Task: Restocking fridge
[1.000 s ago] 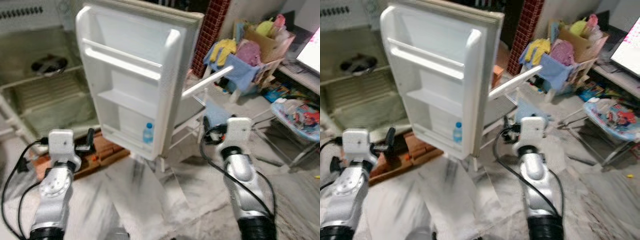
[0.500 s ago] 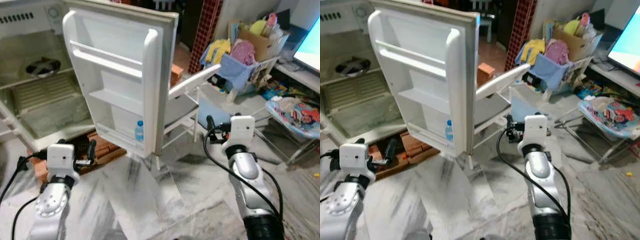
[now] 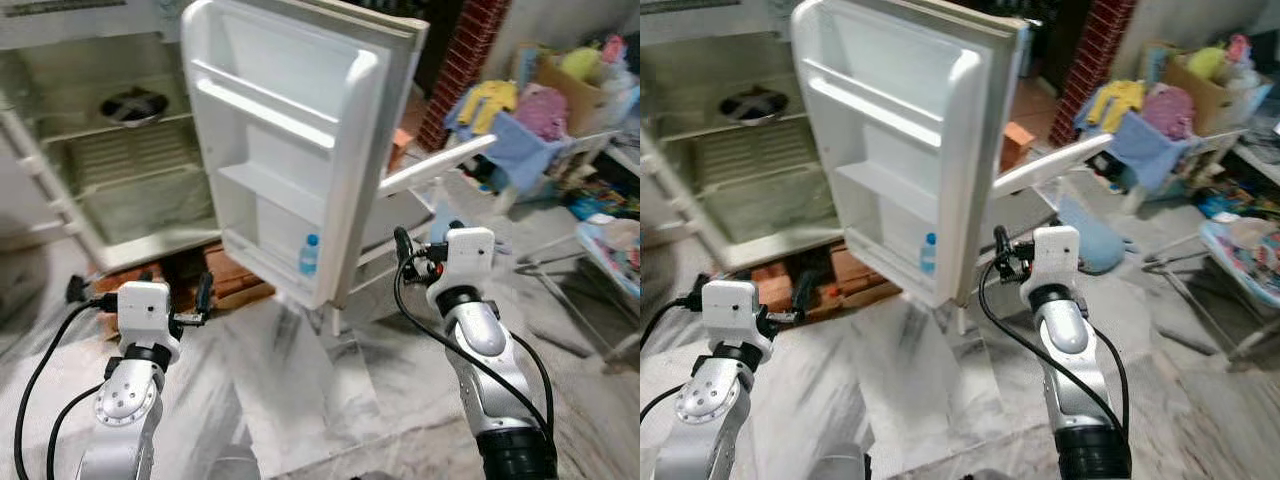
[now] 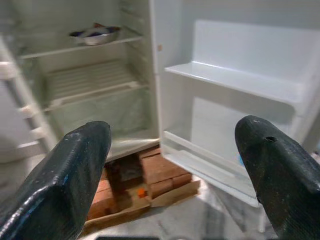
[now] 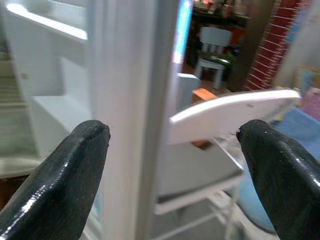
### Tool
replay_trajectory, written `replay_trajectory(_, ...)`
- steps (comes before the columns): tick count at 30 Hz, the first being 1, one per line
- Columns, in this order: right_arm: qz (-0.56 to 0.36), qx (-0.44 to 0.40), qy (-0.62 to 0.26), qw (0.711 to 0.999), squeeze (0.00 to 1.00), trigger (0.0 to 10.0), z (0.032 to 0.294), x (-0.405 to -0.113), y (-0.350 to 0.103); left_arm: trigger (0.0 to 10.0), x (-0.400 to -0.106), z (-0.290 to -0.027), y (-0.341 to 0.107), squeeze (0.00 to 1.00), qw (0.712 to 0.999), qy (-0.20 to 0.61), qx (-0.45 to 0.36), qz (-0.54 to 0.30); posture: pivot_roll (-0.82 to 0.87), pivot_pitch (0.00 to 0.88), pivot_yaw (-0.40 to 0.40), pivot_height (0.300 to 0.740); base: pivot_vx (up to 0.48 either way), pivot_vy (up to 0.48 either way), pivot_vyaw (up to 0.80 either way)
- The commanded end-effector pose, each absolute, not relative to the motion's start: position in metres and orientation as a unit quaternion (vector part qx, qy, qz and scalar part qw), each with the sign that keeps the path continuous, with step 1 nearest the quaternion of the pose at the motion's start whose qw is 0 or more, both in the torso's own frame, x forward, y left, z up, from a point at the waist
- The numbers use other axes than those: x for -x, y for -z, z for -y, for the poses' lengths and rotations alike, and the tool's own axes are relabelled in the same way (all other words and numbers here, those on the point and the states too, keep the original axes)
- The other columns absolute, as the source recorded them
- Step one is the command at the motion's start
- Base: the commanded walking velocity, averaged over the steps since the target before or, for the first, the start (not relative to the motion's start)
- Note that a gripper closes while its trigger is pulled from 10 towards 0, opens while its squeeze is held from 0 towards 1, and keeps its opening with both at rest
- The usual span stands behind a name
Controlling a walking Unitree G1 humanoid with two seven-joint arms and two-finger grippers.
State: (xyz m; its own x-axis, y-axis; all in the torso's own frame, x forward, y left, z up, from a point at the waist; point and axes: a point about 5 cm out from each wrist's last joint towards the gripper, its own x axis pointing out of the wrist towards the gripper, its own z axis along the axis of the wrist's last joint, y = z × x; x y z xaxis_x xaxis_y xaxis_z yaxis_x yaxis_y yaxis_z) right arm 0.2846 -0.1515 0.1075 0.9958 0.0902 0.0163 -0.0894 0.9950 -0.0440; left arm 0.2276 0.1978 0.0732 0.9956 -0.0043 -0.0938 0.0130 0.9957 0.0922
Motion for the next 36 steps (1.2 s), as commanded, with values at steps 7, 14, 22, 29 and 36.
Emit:
replay_trajectory(7, 0.024, 0.018, -0.047, 0.998, 0.00, 10.0, 0.152, -0.288, -0.114, 10.0, -0.231, -0.193, -0.078, 0.00, 0.998, 0.009, -0.045, -0.041, 0.13, 0.000, -0.066, 0.740, 0.000, -0.376, 0.56)
replay_trajectory(14, 0.026, 0.017, -0.084, 0.996, 0.00, 10.0, 0.144, -0.292, -0.117, 10.0, -0.233, -0.193, -0.077, 0.00, 0.998, 0.009, -0.046, -0.044, 0.12, 0.000, -0.061, 0.740, 0.069, -0.337, 0.20)
replay_trajectory(22, 0.038, 0.020, -0.097, 0.994, 0.00, 10.0, 0.138, -0.295, -0.121, 10.0, -0.234, -0.192, -0.077, 0.00, 0.998, 0.009, -0.046, -0.045, 0.13, 0.000, -0.061, 0.740, 0.266, -0.310, 0.71)
replay_trajectory(29, 0.046, 0.037, -0.123, 0.991, 0.00, 10.0, 0.131, -0.299, -0.124, 10.0, -0.235, -0.192, -0.077, 0.00, 0.998, 0.006, -0.043, -0.045, 0.13, 0.000, -0.063, 0.740, 0.334, 0.000, 0.68)
replay_trajectory(36, 0.047, 0.032, -0.118, 0.991, 0.00, 10.0, 0.131, -0.301, -0.125, 10.0, -0.235, -0.192, -0.077, 0.00, 0.998, 0.004, -0.042, -0.047, 0.13, 0.000, -0.063, 0.740, 0.343, 0.000, 0.68)
